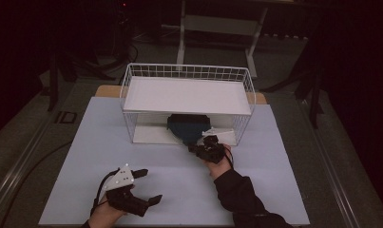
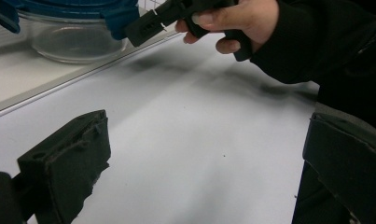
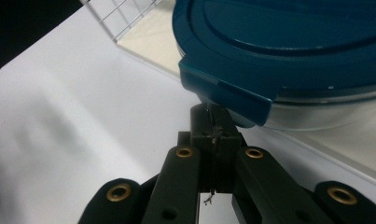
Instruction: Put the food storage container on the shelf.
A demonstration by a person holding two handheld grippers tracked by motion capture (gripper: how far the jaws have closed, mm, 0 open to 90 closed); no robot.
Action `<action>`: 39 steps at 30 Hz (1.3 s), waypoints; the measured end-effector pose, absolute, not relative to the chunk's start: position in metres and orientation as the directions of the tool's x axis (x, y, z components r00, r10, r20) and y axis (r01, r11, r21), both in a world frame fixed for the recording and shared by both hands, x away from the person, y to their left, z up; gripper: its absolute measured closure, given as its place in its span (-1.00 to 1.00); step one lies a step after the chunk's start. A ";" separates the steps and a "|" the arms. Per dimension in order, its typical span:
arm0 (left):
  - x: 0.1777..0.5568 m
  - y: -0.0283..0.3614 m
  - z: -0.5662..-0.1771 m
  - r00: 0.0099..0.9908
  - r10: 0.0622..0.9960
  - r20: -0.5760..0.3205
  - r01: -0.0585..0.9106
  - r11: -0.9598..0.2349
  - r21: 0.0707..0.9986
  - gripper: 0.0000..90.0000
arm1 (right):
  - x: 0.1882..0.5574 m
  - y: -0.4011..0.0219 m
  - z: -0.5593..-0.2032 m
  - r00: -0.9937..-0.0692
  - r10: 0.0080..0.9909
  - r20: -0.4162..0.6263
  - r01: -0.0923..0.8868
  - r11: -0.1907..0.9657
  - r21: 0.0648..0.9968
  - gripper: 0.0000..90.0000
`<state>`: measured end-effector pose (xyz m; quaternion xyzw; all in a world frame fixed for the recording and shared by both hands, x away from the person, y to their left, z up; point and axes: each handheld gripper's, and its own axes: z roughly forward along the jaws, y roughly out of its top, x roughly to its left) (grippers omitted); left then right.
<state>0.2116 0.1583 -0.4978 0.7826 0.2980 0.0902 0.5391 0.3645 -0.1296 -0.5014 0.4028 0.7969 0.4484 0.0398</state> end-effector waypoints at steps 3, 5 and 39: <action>0.212 0.158 -0.498 0.806 0.564 -0.178 0.365 -0.238 0.900 -0.98 | 0.369 -0.130 -0.502 -0.667 0.685 0.294 0.606 0.268 0.749 1.00; 0.213 0.158 -0.498 0.806 0.565 -0.176 0.366 -0.243 0.898 -0.98 | 0.372 -0.129 -0.503 -0.663 0.689 0.292 0.607 0.266 0.748 1.00; 0.212 0.155 -0.499 0.817 0.552 -0.168 0.356 -0.253 0.900 -0.98 | 0.329 -0.140 -0.487 -0.773 0.584 0.249 0.469 0.261 0.844 -0.68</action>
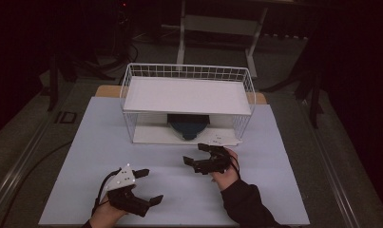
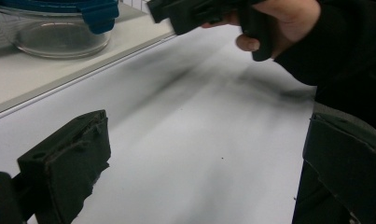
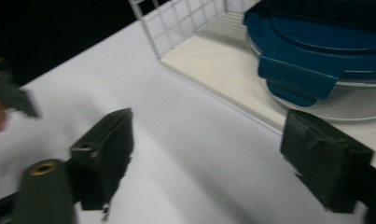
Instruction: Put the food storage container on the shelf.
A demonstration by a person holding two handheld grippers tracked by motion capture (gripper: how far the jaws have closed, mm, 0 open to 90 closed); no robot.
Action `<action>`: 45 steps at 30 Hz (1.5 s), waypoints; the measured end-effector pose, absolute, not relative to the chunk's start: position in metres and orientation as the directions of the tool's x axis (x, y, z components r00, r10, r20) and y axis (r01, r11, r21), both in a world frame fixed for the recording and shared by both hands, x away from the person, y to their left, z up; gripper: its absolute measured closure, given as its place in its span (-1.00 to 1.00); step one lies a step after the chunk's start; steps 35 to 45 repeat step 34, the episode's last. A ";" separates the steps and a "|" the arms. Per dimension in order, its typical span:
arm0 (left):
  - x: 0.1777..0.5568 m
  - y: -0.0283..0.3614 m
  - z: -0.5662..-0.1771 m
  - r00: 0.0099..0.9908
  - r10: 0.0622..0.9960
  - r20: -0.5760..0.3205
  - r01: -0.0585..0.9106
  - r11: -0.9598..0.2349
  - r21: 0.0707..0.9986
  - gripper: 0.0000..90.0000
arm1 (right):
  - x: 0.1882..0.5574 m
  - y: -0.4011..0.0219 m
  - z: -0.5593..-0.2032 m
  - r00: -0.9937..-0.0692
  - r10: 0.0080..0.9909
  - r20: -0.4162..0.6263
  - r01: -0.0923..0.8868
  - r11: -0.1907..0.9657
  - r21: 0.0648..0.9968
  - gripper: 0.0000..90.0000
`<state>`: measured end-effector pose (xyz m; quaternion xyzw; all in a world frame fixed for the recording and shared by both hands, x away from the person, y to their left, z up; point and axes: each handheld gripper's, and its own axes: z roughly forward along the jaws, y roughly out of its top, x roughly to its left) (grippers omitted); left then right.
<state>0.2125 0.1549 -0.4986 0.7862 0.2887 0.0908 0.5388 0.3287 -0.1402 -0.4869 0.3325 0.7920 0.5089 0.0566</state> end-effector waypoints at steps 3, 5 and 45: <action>0.212 0.155 -0.499 0.815 0.552 -0.176 0.360 -0.243 0.901 -0.98 | 0.313 -0.156 -0.490 -0.766 0.599 0.233 0.457 0.252 0.853 -0.68; 0.212 0.154 -0.500 0.818 0.549 -0.172 0.358 -0.253 0.899 -0.98 | 0.307 -0.162 -0.491 -0.765 0.605 0.219 0.450 0.259 0.855 -0.68; 0.211 0.153 -0.499 0.826 0.537 -0.172 0.351 -0.251 0.902 -0.98 | 0.268 -0.232 -0.500 -0.728 0.647 0.227 0.469 0.228 0.853 -0.66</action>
